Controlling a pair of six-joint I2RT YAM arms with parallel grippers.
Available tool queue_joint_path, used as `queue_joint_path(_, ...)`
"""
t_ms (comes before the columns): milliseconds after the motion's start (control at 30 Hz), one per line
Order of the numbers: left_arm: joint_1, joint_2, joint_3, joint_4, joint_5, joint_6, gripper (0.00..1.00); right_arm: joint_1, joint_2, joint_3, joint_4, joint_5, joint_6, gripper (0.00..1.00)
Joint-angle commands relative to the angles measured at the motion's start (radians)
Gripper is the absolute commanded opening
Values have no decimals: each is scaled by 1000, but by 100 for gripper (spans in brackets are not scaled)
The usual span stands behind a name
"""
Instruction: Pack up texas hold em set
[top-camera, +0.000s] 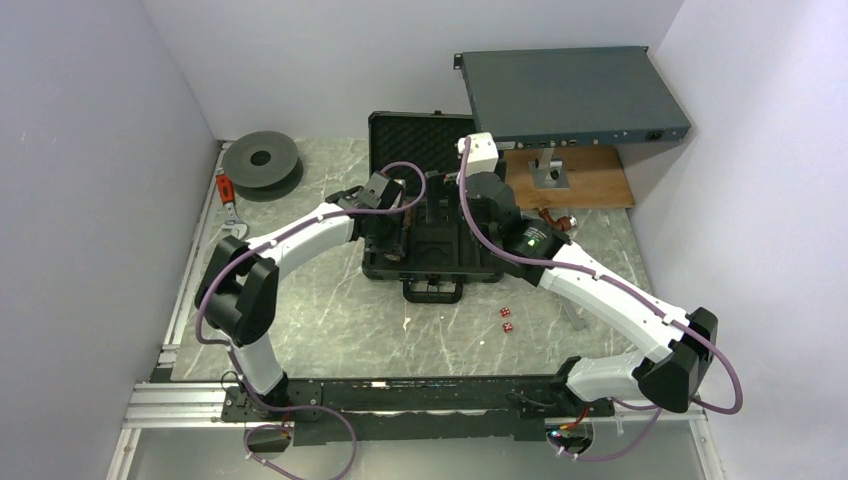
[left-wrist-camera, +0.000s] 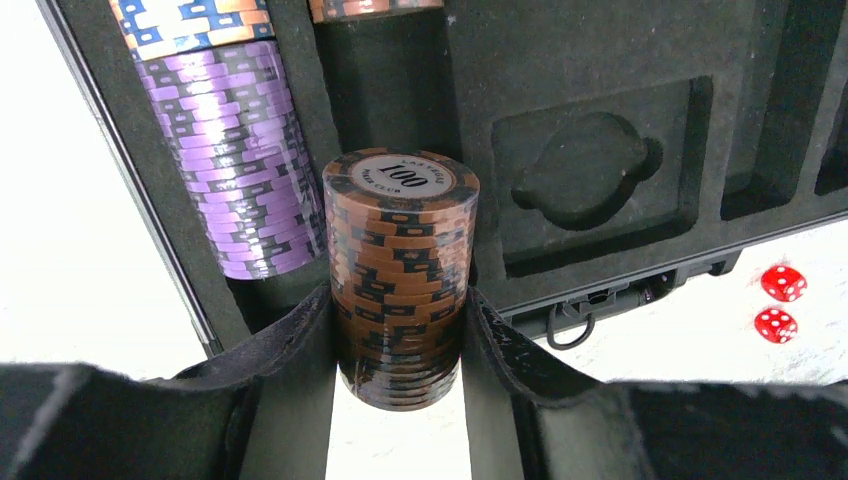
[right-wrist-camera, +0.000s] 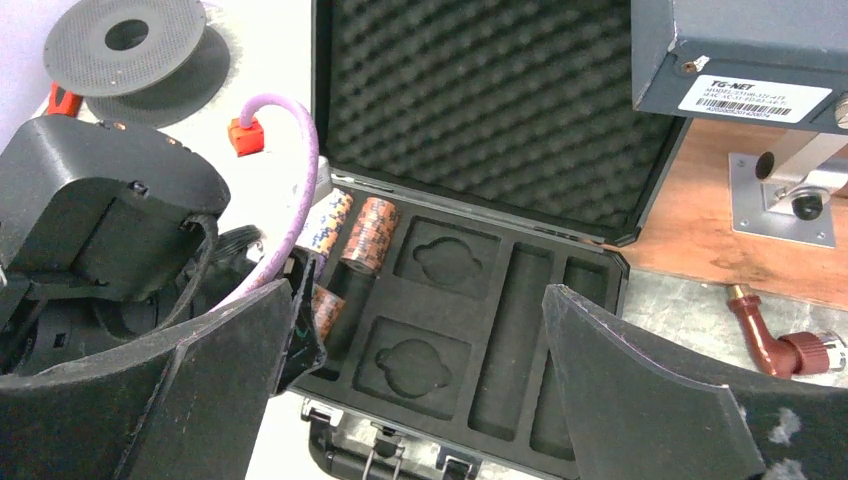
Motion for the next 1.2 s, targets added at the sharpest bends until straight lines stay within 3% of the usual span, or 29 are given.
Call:
queue_joint_path(0,-4,5,73,26,-26,-42,0,6,-32,-1,44,28,-12,100)
queue_joint_path(533,-5,90,168,-12,-93,-76,1,6,-38,-12,49,15,-17,100)
queue_joint_path(1167,-5,81,163,10,-89,-86,57,9,-35,-18,55,18,-31,100)
